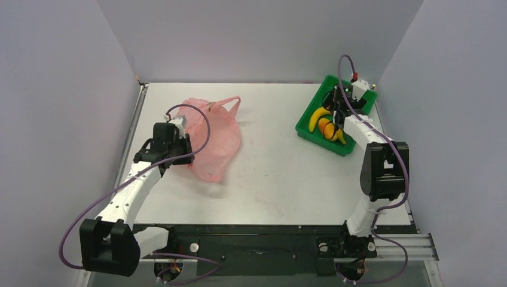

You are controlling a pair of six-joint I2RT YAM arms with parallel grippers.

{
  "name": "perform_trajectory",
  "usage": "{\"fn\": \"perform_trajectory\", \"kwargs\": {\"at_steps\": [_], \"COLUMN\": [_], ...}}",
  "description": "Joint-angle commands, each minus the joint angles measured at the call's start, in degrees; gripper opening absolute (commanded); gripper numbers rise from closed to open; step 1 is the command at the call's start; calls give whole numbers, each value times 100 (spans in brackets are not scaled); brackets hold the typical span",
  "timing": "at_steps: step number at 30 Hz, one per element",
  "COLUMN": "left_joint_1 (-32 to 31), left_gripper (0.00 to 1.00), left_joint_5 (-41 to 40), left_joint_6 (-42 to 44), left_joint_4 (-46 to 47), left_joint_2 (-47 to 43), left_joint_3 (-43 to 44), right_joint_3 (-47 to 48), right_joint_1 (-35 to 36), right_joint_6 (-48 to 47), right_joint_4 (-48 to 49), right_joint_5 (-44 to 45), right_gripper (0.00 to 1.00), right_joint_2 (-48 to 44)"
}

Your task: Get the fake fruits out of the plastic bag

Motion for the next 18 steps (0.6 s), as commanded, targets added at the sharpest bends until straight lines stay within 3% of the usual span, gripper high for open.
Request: {"fn": "perform_trajectory", "kwargs": {"at_steps": [1,4,11,18], "left_joint_1": [35,40,51,35], "left_gripper": [28,36,48,51], "left_joint_5": [112,171,269,222], "left_joint_6": [108,133,261,318], "left_joint_4": [341,420,768,1238], "left_joint_2": [-387,-593,-1543,-2555], "left_joint_3": [-34,-77,-296,-616], "right_joint_3": [652,970,1697,3001], "right_joint_1": [-190,-214,-333,-385], "right_joint_6": [-187,-286,-383,-312], "right_joint_4": [-302,-429,-607,-1032], "right_joint_5": [169,244,374,374], "right_gripper": [8,12,32,39], "right_joint_2": [324,597,1308,2151]}}
